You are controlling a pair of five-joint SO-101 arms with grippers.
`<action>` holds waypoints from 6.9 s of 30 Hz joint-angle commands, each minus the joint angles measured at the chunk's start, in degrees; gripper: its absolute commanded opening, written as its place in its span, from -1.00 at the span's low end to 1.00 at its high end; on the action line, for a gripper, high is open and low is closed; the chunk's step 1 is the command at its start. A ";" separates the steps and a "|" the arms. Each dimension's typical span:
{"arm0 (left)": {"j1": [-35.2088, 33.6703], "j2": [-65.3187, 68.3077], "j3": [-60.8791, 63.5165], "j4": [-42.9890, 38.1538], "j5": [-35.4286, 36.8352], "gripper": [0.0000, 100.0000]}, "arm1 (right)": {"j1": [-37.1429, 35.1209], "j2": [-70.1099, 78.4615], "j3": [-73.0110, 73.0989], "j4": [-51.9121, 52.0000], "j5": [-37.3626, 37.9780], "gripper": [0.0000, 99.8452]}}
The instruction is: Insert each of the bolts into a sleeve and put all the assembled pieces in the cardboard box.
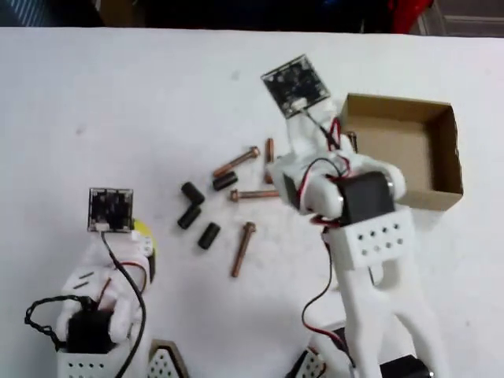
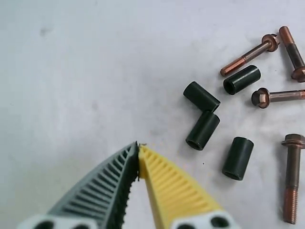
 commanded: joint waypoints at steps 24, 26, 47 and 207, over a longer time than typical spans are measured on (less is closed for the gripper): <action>-0.48 -0.66 -0.09 -0.18 -0.62 -0.96 | -7.78 -0.66 39.30 -36.53 6.77 -0.77; -0.48 -0.66 -0.09 -0.18 -0.62 -0.96 | -7.87 -0.66 40.97 -38.20 6.77 -0.77; -5.41 -0.66 -0.18 -0.62 -0.26 -0.96 | -10.33 12.18 28.84 -36.88 4.48 -0.77; -5.41 -0.66 1.49 -1.85 -0.62 -0.95 | -7.96 39.87 -20.92 11.47 -6.68 -0.97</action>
